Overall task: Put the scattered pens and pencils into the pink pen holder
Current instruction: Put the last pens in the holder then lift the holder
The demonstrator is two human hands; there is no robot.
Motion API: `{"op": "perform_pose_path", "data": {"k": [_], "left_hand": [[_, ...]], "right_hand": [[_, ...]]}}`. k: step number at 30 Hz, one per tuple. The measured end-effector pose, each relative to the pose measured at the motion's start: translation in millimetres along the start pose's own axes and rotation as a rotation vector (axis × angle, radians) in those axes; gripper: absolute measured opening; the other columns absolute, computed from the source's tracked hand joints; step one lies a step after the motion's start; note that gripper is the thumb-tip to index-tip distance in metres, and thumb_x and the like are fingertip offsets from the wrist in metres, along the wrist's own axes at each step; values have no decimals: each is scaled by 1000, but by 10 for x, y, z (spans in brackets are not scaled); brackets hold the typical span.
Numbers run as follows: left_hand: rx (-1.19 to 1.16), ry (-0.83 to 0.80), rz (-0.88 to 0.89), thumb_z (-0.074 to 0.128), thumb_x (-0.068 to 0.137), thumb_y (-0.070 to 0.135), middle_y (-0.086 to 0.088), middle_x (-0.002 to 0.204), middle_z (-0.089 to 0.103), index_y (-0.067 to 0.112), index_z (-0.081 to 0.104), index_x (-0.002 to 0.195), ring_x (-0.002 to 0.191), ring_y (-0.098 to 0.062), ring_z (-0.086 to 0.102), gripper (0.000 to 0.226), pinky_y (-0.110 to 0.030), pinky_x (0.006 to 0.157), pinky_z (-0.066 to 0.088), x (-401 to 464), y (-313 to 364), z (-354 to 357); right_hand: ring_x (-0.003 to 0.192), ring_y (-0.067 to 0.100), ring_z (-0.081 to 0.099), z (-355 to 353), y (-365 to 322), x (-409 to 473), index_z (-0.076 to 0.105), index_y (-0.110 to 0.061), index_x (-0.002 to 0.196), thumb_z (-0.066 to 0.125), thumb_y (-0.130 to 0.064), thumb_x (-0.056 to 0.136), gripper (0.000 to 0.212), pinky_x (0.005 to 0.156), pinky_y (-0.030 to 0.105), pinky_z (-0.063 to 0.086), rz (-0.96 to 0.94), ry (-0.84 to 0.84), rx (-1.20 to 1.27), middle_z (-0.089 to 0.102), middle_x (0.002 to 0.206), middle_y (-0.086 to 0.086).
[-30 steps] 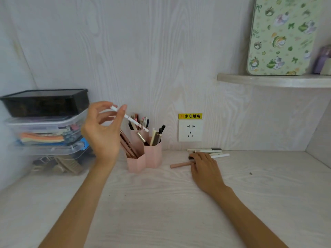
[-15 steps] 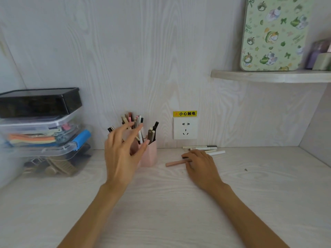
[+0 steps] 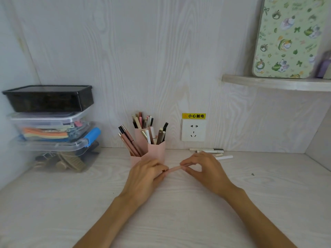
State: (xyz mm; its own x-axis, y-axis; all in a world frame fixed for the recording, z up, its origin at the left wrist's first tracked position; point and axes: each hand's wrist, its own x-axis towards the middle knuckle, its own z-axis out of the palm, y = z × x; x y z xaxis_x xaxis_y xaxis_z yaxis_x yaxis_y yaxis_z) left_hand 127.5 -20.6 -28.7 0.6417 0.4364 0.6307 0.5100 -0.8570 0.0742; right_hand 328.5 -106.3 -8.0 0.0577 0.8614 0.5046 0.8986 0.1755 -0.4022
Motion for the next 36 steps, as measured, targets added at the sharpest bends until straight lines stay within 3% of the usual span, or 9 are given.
{"op": "perform_pose_path", "data": {"k": [4,9,11,14,17,21,25,31,36], "left_hand": [[-44,46,-19,43,90,45,19,94,61,33,66,97,83,-1,55,27,-17,64,44,-104,-201,-154],[-302,383,-414,69,74,50,19,93,54,33,55,98,80,-1,48,33,-14,63,38,-135,-298,-294],[-376,411,-635,78,65,48,16,102,50,33,47,107,88,-4,47,55,-16,65,35,-119,-338,-274],[-454,268,-746,79,66,43,9,125,47,25,38,130,108,-10,50,77,-30,78,45,-135,-406,-143],[-532,148,-753,70,75,43,11,121,55,29,40,130,108,-17,58,64,-34,86,48,-143,-451,-57],[-539,97,-762,66,76,51,9,115,64,30,49,126,102,-18,62,56,-33,83,49,-156,-502,-26],[-551,102,-771,66,78,51,8,121,62,27,49,128,108,-16,59,58,-25,80,40,-158,-493,-16],[-567,110,-751,66,78,51,6,123,62,26,48,129,112,-16,59,60,-25,83,41,-161,-466,-40],[-567,99,-758,68,79,44,3,126,60,23,46,132,113,-18,59,62,-28,86,44,-156,-467,-56]], "right_hand": [[80,1,66,-171,-321,74,70,-25,92,71,-13,79,17,73,20,53,121,-99,397,72,87,-8],[76,8,70,-226,-764,313,60,-15,100,66,-1,81,24,63,12,51,165,87,684,74,85,0],[77,5,67,-183,-902,463,50,-19,105,58,-6,87,23,66,15,51,98,145,557,69,87,-6],[79,5,60,-61,-1071,675,35,-24,113,45,-10,93,26,69,25,51,-29,118,271,59,84,-11],[70,25,62,131,-1202,872,28,-23,117,41,-12,93,29,63,42,51,-121,39,-10,63,77,2],[54,27,53,372,-1358,1008,31,-13,126,44,-5,90,39,49,34,39,-191,-4,-328,51,63,1],[67,32,60,476,-1459,1031,36,-11,122,49,-18,92,33,57,35,44,-150,29,-314,64,77,10],[77,29,55,691,-1403,1004,47,-12,110,45,-13,92,18,56,36,46,-98,5,-353,61,93,8],[80,31,54,751,-1401,1047,33,-18,135,48,-3,88,52,52,35,40,-127,-34,-432,58,111,7]]}}
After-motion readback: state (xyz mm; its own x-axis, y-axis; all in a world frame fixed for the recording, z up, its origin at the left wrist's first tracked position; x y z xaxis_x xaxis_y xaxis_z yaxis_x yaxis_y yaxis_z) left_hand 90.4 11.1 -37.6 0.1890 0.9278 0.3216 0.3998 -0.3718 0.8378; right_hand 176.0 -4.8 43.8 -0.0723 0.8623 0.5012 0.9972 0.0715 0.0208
